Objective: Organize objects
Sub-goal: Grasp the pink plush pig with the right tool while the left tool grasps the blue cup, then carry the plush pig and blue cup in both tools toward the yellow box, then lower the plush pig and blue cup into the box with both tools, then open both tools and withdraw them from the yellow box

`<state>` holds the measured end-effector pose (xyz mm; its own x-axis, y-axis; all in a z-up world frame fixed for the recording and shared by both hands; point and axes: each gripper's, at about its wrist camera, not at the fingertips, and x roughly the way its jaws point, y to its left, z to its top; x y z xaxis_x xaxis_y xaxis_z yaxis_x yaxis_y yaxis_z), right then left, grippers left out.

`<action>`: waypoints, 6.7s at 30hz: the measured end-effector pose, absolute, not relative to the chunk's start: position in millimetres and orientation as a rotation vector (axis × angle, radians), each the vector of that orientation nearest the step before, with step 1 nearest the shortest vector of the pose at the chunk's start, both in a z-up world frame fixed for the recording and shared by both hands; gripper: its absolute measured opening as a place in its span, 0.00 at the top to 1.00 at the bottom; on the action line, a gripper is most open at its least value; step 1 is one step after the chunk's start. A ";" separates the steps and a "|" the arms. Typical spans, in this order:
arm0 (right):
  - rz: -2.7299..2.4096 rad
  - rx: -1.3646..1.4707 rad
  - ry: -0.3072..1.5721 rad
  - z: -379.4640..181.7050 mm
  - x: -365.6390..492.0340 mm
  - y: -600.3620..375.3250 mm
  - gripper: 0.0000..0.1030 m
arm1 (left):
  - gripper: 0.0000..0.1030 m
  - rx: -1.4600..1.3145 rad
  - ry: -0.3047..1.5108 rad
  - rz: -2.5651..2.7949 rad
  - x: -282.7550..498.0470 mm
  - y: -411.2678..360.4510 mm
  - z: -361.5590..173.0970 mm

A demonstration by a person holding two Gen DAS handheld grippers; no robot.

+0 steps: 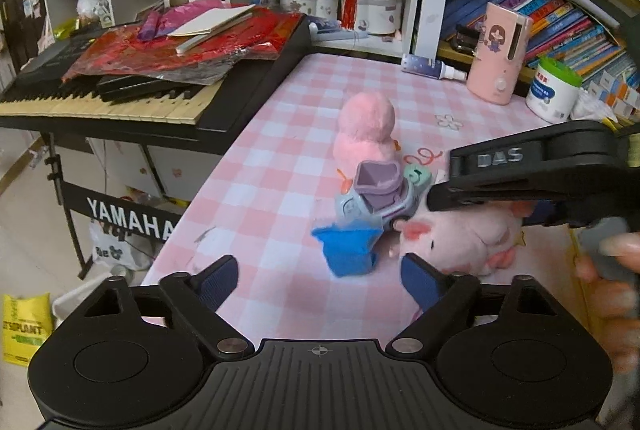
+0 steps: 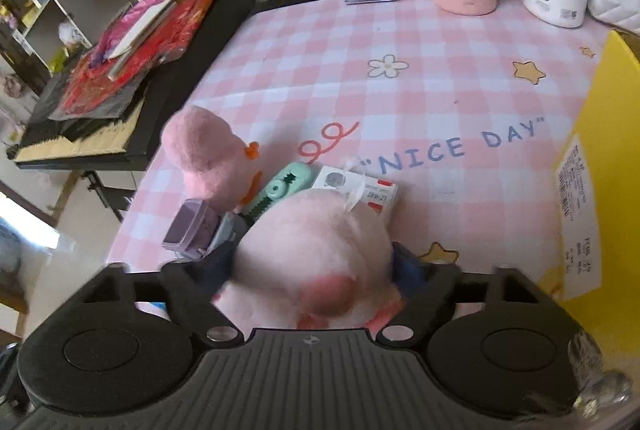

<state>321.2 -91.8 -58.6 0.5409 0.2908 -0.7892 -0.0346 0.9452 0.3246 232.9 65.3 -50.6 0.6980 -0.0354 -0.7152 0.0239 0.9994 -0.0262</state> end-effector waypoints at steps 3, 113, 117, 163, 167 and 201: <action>0.206 0.263 0.945 -45.3 317.7 -94.3 0.37 | 0.32 -0.007 0.821 -0.044 245.6 60.1 -57.7; -0.371 0.357 0.798 -3.0 -36.2 -249.3 0.37 | 0.69 0.155 0.633 -0.809 47.1 -102.6 15.3; -0.369 0.349 0.785 1.1 -25.6 -265.4 0.37 | 0.69 0.150 0.600 -0.797 57.3 -116.6 23.5; 0.099 0.073 0.855 0.0 225.2 -322.5 0.35 | 0.46 0.224 0.724 -0.445 159.2 -202.1 -12.7; 0.102 0.071 0.848 0.4 228.9 -318.8 0.28 | 0.40 0.239 0.695 -0.446 149.8 -196.4 -5.2; -0.318 0.105 0.609 20.3 36.1 -290.8 0.08 | 0.10 0.077 0.639 -0.366 83.9 -99.8 8.8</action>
